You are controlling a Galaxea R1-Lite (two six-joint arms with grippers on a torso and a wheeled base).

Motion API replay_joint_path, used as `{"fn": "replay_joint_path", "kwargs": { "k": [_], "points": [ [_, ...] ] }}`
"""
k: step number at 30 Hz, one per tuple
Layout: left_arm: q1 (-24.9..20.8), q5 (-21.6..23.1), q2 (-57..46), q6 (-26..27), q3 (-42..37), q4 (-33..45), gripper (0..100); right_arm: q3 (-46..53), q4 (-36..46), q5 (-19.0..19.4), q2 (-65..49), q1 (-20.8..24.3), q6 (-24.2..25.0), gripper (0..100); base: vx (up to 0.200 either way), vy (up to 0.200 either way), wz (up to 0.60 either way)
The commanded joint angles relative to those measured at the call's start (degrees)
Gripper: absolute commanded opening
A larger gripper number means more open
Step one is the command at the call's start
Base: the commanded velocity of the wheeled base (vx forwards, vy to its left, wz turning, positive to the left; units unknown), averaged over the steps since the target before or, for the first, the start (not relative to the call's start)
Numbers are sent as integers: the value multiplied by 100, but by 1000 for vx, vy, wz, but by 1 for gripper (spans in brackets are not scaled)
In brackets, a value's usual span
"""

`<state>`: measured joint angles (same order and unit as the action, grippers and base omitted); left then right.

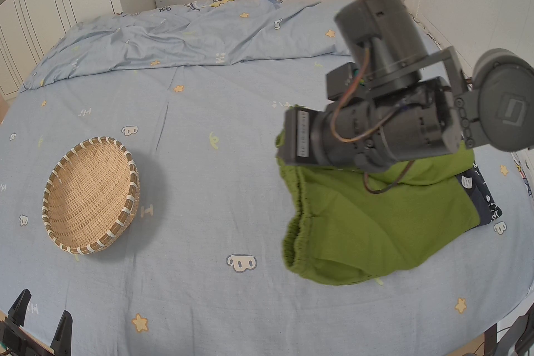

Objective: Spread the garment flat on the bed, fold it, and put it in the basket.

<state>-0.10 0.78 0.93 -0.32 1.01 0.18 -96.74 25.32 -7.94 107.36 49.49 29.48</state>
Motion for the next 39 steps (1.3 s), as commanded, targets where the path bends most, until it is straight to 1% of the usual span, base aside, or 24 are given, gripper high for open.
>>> {"fn": "replay_joint_path", "kwargs": {
  "k": [1,3,4,5,8,14,15,22,27,29,31,32,33,34,36,37,38,39],
  "points": [
    [1,1,-57,-3,-92,-1,100,-1356,52,-182,1410,799,401,0,0,0,0],
    [1,1,-57,-3,-92,-1,100,-1672,114,-331,1648,913,506,0,0,0,0],
    [1,1,-57,-3,-92,-1,100,-1785,131,-472,1806,974,550,0,0,0,0],
    [1,1,-57,-3,-92,-1,100,-1785,131,-560,1885,1001,586,0,0,0,0],
    [1,1,-57,-3,-92,-1,100,-1785,131,-639,1982,1010,665,0,0,0,0],
    [1,1,-57,-3,-92,-1,100,-1785,149,-639,1982,992,665,0,0,0,0],
    [1,1,-57,-3,-92,-1,100,-1785,149,-639,1990,992,665,100,0,0,0],
    [1,1,-57,-3,-92,-1,100,-1785,201,-648,2113,1010,647,100,0,0,0],
    [1,1,-57,14,-92,-1,100,-1785,518,-639,2061,1010,691,100,0,0,0],
    [1,45,-57,102,-92,-1,100,-1785,808,-560,1823,931,788,100,0,0,0],
    [1,63,-57,120,-84,-1,100,-1734,896,-498,1551,851,858,100,0,0,0],
    [19,63,-66,137,-84,17,100,-1365,957,-305,1182,720,858,100,0,0,0],
    [19,71,-66,155,-84,-1,100,-916,922,47,777,561,805,100,0,0,0],
    [19,80,-66,225,-66,-1,100,-468,878,530,312,359,753,100,0,0,0],
    [27,107,-66,410,-5,-36,100,77,834,1136,-233,34,612,100,0,0,0],
    [27,107,-57,427,48,-45,100,156,825,1215,-312,-28,586,100,0,0,0],
    [-43,203,22,216,857,-36,100,701,773,1664,-778,-405,410,100,0,0,0],
    [-87,282,118,5,1235,26,100,894,729,1778,-936,-537,357,100,0,0,0]
  ]
}}
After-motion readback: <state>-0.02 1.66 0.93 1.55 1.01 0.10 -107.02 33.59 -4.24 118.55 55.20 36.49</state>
